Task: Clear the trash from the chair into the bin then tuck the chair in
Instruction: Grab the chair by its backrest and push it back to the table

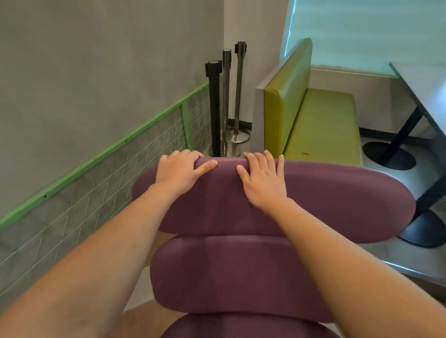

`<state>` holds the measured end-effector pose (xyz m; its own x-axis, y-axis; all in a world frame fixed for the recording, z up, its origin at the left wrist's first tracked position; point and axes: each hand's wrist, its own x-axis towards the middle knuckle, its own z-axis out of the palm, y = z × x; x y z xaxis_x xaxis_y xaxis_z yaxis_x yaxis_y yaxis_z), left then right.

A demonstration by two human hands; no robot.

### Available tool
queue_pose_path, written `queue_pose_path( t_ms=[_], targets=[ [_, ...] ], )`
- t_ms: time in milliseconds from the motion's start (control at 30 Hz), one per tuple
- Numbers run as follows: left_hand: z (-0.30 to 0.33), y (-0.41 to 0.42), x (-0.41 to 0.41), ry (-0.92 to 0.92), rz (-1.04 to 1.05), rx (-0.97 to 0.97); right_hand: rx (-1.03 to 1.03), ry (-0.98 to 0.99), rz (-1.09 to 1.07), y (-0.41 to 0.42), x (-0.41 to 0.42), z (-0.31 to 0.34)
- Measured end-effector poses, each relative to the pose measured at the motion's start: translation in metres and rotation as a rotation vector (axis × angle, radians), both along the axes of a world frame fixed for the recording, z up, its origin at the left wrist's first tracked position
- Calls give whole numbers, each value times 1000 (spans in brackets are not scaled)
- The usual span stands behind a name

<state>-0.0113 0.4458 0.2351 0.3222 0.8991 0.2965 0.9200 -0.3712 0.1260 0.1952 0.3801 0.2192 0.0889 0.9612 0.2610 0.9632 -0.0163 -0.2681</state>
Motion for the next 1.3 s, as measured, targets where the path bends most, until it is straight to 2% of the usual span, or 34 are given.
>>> queue_pose_path(
  t_ms=[200, 400, 600, 733, 867, 1000, 1133, 1300],
  targets=[
    [4, -2, 4, 20, 2, -56, -54, 41, -92, 11, -9, 2],
    [1, 5, 1, 44, -11, 5, -38, 23, -272, 27, -28, 6],
    [18, 34, -28, -27, -323, -288, -29, 22, -422, 33, -51, 4],
    [14, 31, -37, 5, -395, -226, -80, -60, -490, 36, -57, -5],
    [12, 30, -47, -18, -436, -193, -105, 37, -603, 37, -77, -2],
    [7, 26, -72, -44, -443, -160, -133, 14, -599, 35, -102, -2],
    [9, 21, -92, -49, -407, -162, -50, 165, -643, 36, -135, 0],
    [9, 7, -130, -62, -345, -157, -53, 307, -585, 32, -175, 3]
  ],
)
